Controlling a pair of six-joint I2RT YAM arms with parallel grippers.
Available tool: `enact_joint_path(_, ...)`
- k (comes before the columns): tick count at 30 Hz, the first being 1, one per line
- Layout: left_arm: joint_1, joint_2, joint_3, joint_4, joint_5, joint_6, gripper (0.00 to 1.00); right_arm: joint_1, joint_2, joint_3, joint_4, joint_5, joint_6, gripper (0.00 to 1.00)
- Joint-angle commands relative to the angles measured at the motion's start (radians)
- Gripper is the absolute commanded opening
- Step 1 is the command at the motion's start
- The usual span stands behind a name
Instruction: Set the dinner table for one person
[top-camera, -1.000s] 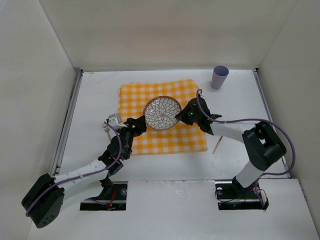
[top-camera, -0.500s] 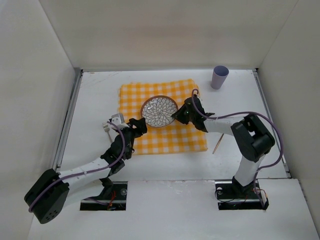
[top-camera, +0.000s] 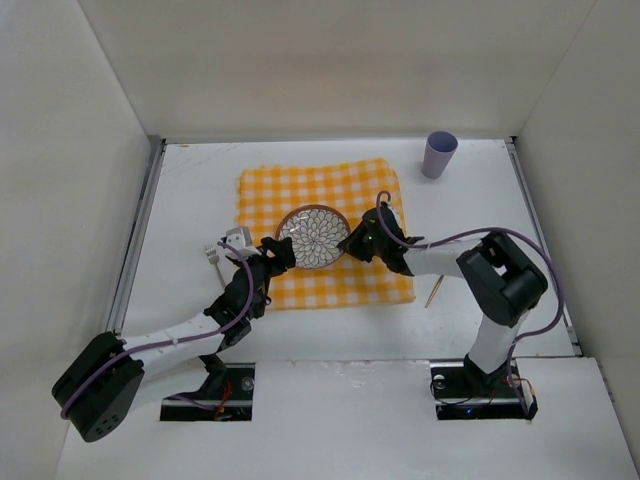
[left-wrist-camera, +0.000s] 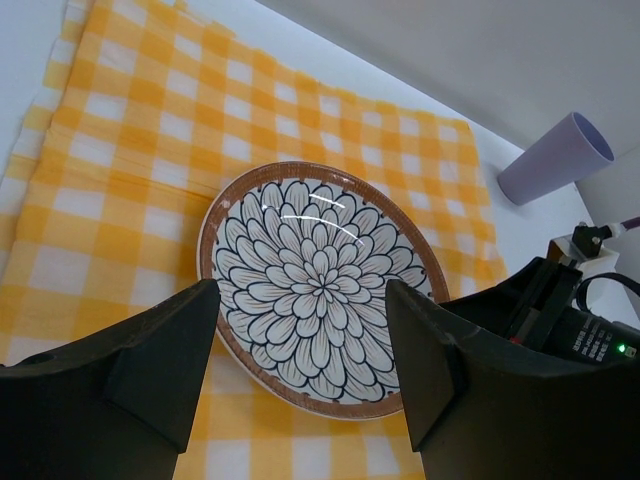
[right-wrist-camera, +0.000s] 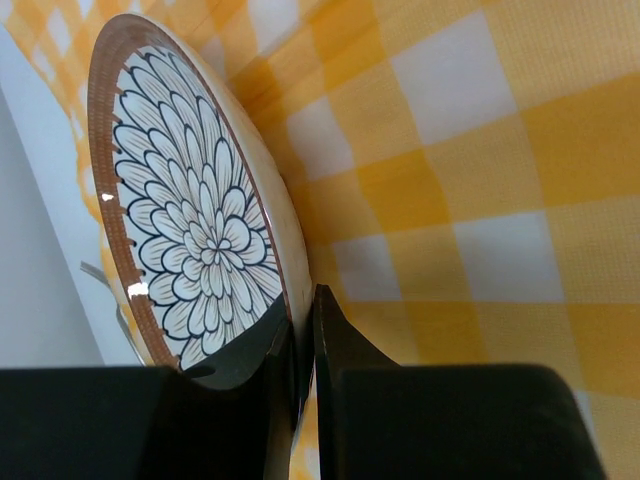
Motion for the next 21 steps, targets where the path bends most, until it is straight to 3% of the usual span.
enact_joint_path(1, 0.005, -0.011, 0.027, 0.038, -0.003, -0.01, 0.65, 0.018, -0.073, 0.011, 0.128, 0.001, 0.044, 0.17)
enact_joint_path(6, 0.001, -0.017, 0.019, 0.041, -0.003, -0.01, 0.65, 0.018, -0.101, 0.0, 0.039, 0.041, 0.008, 0.49)
enact_joint_path(9, -0.001, -0.029, 0.021, 0.035, -0.003, -0.01, 0.65, 0.009, -0.178, -0.04, -0.028, 0.082, -0.055, 0.57)
enact_joint_path(13, -0.007, -0.018, 0.015, 0.04, -0.003, -0.013, 0.66, -0.073, -0.314, -0.112, -0.131, 0.142, -0.138, 0.58)
enact_joint_path(17, -0.013, 0.015, 0.026, 0.046, 0.0, -0.012, 0.66, -0.24, -0.435, -0.056, -0.26, 0.156, -0.274, 0.56)
enact_joint_path(19, -0.022, 0.031, 0.024, 0.046, 0.011, -0.013, 0.66, -0.329, -0.428, 0.036, -0.309, 0.208, -0.377, 0.45)
enact_joint_path(21, -0.022, 0.042, 0.024, 0.046, 0.018, -0.015, 0.66, -0.405, -0.375, 0.15, -0.374, 0.266, -0.446, 0.17)
